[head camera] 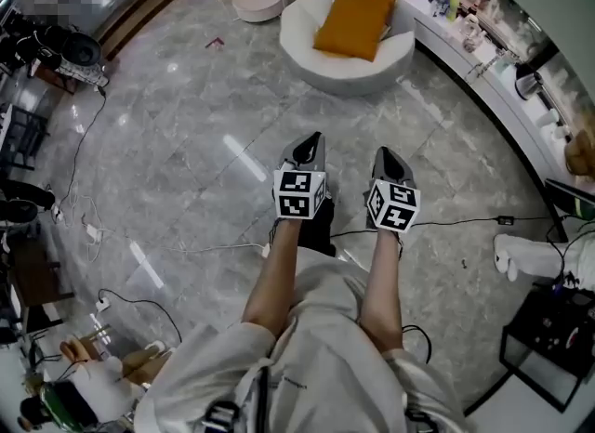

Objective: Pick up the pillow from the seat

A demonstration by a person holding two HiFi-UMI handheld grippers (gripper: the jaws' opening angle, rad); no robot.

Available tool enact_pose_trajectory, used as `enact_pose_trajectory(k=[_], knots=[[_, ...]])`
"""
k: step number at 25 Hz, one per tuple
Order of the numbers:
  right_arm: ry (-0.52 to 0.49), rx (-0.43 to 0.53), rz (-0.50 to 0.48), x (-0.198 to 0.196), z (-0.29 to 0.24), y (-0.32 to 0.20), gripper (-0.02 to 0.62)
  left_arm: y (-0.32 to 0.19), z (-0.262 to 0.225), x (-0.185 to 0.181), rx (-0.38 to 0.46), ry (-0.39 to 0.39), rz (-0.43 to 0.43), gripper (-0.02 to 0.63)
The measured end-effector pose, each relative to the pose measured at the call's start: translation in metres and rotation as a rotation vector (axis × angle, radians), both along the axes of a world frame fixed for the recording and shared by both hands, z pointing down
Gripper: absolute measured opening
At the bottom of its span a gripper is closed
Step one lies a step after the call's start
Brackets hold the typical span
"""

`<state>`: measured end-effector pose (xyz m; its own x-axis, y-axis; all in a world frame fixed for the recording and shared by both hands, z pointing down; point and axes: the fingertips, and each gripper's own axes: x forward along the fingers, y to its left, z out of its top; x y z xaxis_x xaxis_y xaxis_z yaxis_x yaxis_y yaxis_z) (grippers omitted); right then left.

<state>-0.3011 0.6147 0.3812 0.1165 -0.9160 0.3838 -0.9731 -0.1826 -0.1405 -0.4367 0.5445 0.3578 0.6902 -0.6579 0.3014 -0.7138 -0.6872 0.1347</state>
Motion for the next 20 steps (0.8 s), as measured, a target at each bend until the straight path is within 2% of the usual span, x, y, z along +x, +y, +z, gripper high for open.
enact_pose_trajectory(k=[7, 14, 17, 20], knots=[[-0.108, 0.020, 0.006, 0.031, 0.012, -0.048, 0.008, -0.045, 0.014, 0.034, -0.018, -0.020, 0.025, 0.009], [-0.136, -0.021, -0.022, 0.058, 0.021, -0.126, 0.008, -0.126, 0.012, 0.069, -0.068, 0.046, 0.036, 0.009], [-0.125, -0.017, 0.006, 0.085, 0.019, -0.159, 0.008, -0.162, 0.016, 0.094, -0.067, 0.022, 0.039, 0.009], [-0.115, 0.004, 0.050, 0.110, 0.015, -0.195, 0.008, -0.203, 0.021, 0.114, -0.109, 0.050, 0.027, 0.009]])
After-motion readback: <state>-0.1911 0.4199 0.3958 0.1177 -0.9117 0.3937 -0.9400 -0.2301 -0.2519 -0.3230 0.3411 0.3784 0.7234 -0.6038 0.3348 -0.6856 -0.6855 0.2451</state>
